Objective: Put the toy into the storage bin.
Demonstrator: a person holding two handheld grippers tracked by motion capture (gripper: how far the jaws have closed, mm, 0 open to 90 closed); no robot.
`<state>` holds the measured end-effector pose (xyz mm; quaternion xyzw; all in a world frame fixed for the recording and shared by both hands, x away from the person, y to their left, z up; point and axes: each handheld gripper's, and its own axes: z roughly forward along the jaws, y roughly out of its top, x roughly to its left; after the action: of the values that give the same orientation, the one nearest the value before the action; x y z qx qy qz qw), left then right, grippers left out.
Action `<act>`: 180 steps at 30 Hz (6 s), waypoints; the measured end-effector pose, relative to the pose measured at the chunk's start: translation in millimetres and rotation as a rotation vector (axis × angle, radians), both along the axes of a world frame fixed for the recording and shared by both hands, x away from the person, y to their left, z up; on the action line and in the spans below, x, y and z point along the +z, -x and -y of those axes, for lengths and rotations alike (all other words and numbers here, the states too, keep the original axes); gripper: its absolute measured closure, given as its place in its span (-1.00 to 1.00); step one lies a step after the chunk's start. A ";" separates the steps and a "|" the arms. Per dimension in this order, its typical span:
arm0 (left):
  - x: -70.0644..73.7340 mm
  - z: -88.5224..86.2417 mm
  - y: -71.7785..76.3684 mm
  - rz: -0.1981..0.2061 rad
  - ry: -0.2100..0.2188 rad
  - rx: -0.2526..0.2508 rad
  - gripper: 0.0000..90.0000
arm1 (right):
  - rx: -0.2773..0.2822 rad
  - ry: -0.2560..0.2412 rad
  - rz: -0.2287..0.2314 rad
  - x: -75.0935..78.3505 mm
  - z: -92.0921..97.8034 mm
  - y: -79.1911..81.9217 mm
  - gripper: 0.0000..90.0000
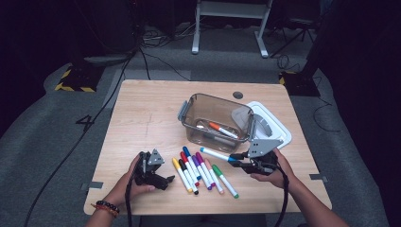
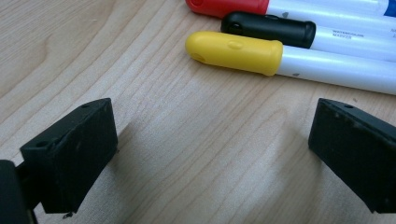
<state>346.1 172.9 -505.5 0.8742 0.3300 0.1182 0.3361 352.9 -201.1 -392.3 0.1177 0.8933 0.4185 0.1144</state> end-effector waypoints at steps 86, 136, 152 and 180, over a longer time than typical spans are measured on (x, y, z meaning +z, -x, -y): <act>0.0 0.0 -0.1 -0.001 0.000 0.001 -0.97 | -0.133 0.146 -0.102 36.7 -7.6 -123.7 0.22; 0.0 0.0 0.2 0.000 0.000 0.001 -0.97 | -0.095 0.128 -0.071 -80.4 -27.5 -1.7 -0.20; 0.0 0.0 0.3 0.000 -0.001 0.003 -0.97 | -0.187 0.139 -0.162 -95.1 -14.9 -24.3 0.53; -0.1 0.0 0.1 -0.001 0.000 0.002 -0.97 | -0.173 -0.060 -0.104 -41.9 60.9 -1.5 0.66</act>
<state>346.0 172.9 -505.5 0.8738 0.3312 0.1182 0.3359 354.4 -262.0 -434.2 0.2195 0.8715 0.4270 0.1003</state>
